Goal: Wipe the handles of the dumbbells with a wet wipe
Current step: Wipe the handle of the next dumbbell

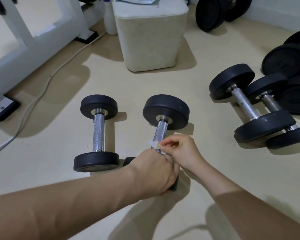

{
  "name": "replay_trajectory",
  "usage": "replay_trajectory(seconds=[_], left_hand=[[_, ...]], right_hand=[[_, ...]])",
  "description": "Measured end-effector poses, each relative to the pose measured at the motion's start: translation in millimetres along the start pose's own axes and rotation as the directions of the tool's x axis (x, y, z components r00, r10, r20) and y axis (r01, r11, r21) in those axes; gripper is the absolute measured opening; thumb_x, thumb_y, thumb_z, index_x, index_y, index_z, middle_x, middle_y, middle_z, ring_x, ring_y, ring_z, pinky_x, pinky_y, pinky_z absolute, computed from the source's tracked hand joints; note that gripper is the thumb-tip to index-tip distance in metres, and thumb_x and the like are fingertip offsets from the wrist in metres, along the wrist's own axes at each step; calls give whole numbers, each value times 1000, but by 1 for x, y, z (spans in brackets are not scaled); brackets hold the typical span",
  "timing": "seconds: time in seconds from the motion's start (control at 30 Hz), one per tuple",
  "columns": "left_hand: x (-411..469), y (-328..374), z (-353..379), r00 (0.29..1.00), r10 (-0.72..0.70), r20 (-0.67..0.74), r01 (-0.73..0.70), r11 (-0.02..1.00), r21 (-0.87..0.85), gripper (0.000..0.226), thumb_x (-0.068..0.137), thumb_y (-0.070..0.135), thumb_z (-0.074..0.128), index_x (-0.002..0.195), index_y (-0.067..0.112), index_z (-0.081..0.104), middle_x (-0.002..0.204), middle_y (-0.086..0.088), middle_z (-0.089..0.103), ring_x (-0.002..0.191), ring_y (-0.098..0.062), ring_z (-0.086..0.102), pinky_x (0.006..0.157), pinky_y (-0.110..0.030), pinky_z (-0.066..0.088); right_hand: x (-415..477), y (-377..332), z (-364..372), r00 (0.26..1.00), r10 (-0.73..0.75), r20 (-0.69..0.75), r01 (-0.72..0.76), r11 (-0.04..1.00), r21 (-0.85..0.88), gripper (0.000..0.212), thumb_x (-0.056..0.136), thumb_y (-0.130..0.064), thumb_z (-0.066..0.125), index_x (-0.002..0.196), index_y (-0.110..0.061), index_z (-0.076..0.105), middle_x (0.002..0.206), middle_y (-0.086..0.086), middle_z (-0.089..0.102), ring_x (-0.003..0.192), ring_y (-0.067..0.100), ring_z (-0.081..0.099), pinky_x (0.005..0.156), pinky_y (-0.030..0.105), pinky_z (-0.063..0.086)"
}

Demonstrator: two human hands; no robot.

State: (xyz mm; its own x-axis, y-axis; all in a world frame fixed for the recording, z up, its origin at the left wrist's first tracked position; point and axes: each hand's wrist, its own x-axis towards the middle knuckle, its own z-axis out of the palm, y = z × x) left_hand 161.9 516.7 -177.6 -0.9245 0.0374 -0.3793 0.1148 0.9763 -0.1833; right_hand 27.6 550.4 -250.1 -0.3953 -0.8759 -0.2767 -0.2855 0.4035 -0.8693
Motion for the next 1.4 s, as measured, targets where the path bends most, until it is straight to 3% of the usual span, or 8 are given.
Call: replay_trajectory(seconds=[0.27,0.43,0.6,0.8,1.0,1.17,1.3,1.4], left_hand=[[0,-9,-6,983,-181,-9,176,965,-192,44,94,51,44,110,10,39,95,-8,55,49,-22,28,44,-29,19],[-9,5,5,948,-317,-10,294,892,-343,43,94,56,34,107,15,29,95,-8,52,50,-25,27,45,-33,18],[-29,8,18,935,-354,14,337,877,-342,45,94,54,34,111,13,27,73,-4,33,56,-25,33,48,-32,21],[-50,0,23,947,-308,87,319,889,-329,56,84,54,54,110,8,34,71,-7,56,50,-25,36,43,-31,6],[-46,11,31,938,-343,47,330,847,-417,43,97,45,38,122,13,24,99,-11,52,69,-28,39,57,-37,27],[-47,-1,30,940,-339,35,321,848,-422,56,90,54,49,126,16,30,110,-7,48,91,-28,50,71,-38,41],[-53,-5,33,966,-248,-71,206,908,-366,52,76,63,60,97,16,56,82,-1,55,63,-19,51,54,-29,47],[-62,-1,42,950,-263,-170,182,906,-383,51,82,50,59,116,11,59,82,-1,56,64,-20,52,57,-30,48]], right_hand=[[17,-17,-25,989,-147,-5,144,975,-167,13,79,-6,70,77,-18,70,82,0,63,55,0,57,59,7,40],[38,-11,-9,913,-405,37,382,822,-423,16,82,-6,60,85,-17,71,86,-2,61,79,26,56,69,26,44],[49,-12,10,873,-476,106,474,778,-413,23,77,4,64,92,-10,76,83,6,67,71,17,56,69,3,35],[18,-14,-1,890,-248,383,384,861,-333,16,74,-2,72,80,-16,77,65,-14,57,61,6,52,60,15,37],[55,-30,23,946,-321,35,314,890,-329,24,72,3,64,75,-18,76,66,-6,56,60,8,52,56,9,36],[13,-33,0,888,-73,453,276,874,-400,17,72,-6,72,75,-22,76,68,-11,63,63,3,56,59,12,39],[54,-56,17,942,-225,249,322,811,-487,13,79,-15,67,74,-27,70,66,-19,52,74,9,55,67,26,47],[39,-49,26,917,-275,291,393,758,-521,20,81,-6,60,82,-20,75,81,-11,54,83,18,57,73,29,46]])
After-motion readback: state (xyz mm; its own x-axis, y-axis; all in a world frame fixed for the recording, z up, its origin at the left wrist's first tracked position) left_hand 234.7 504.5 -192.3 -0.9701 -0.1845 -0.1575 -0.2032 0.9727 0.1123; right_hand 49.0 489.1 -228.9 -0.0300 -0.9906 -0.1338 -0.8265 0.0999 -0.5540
